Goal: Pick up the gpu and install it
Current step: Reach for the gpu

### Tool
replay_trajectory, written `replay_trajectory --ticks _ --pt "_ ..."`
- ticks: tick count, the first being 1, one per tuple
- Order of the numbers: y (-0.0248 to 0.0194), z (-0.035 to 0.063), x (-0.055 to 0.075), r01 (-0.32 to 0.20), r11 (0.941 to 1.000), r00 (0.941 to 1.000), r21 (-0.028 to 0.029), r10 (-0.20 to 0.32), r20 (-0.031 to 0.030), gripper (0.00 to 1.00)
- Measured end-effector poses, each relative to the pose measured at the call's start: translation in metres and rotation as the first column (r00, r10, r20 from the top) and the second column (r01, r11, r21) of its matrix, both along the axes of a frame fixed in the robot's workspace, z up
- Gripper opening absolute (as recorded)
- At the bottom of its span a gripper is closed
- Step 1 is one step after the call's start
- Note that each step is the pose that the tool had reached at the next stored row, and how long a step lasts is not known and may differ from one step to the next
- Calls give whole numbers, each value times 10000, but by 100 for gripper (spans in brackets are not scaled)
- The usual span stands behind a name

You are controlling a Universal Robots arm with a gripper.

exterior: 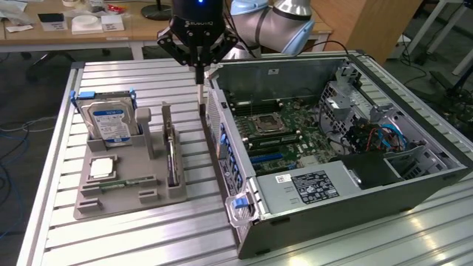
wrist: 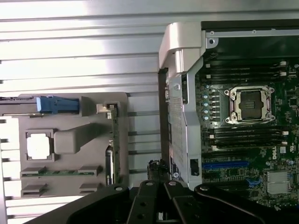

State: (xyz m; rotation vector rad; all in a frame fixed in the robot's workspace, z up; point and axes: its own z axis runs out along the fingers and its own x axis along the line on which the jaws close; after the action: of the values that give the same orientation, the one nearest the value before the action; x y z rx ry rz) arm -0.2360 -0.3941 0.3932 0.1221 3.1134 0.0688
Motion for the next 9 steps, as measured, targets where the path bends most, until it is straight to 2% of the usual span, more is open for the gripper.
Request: replay_trajectory --ticks 9 --pt "13 0 -219 16 10000 10000 0 -16 0 11"
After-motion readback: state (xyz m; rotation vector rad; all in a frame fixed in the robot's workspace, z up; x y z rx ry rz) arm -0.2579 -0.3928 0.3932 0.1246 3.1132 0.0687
